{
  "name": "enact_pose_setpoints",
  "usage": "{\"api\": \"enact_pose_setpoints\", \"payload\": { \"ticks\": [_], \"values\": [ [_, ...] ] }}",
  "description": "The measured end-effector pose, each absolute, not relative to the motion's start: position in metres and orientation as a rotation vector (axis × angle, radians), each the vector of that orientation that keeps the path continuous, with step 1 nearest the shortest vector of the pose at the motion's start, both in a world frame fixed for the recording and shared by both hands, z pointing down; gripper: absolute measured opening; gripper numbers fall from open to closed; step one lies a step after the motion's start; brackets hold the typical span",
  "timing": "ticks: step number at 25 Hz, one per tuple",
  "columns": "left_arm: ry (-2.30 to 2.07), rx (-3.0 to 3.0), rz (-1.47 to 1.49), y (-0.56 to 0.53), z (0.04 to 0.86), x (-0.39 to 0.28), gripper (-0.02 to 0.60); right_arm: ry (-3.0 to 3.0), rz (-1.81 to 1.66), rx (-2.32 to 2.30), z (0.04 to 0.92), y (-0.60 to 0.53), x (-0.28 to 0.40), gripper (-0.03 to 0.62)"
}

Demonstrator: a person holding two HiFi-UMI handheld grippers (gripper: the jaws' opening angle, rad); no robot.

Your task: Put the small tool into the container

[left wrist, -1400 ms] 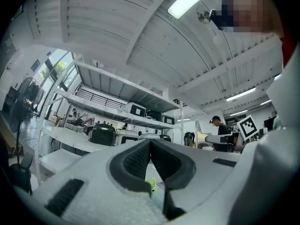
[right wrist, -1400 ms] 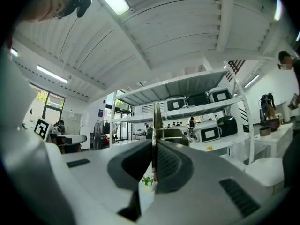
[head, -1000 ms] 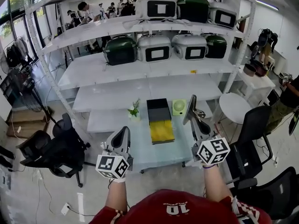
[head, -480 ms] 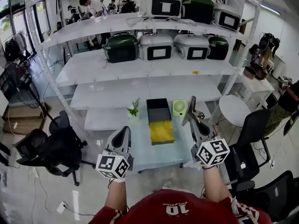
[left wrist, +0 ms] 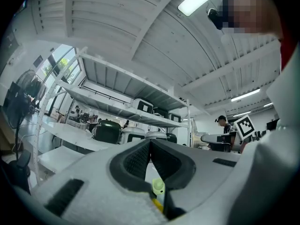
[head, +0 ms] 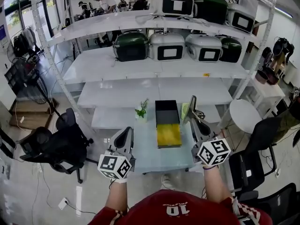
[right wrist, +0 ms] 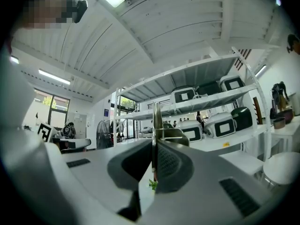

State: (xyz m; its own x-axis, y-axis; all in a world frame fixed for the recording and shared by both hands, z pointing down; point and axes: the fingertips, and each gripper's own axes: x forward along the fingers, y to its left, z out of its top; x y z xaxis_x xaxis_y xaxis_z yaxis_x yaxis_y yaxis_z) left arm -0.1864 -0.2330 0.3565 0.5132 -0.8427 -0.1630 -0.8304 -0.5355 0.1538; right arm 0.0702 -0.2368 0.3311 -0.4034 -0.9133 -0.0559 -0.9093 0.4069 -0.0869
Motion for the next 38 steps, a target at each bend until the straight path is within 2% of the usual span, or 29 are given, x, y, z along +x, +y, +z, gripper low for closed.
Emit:
{"api": "enact_pose_setpoints", "payload": {
  "ticks": [8,21,38],
  "values": [
    [-1.489,2.725,-0.309,-0.277,0.347,-0.164,0.0,2.562,-0.07,-1.585,0.326,-0.286,0.075,0.008],
    [-1.441,2.734,-0.205,-0.332,0.369,-0.125,0.0,2.625,-0.229,-1.51,0.375,-0.355,0.081,0.008],
    [-1.469,2.643,-0.147,-0.36,0.431,-0.093,0.0,2.747,-0.62,-1.396,0.499,-0.404,0.079,0.007]
  ]
}}
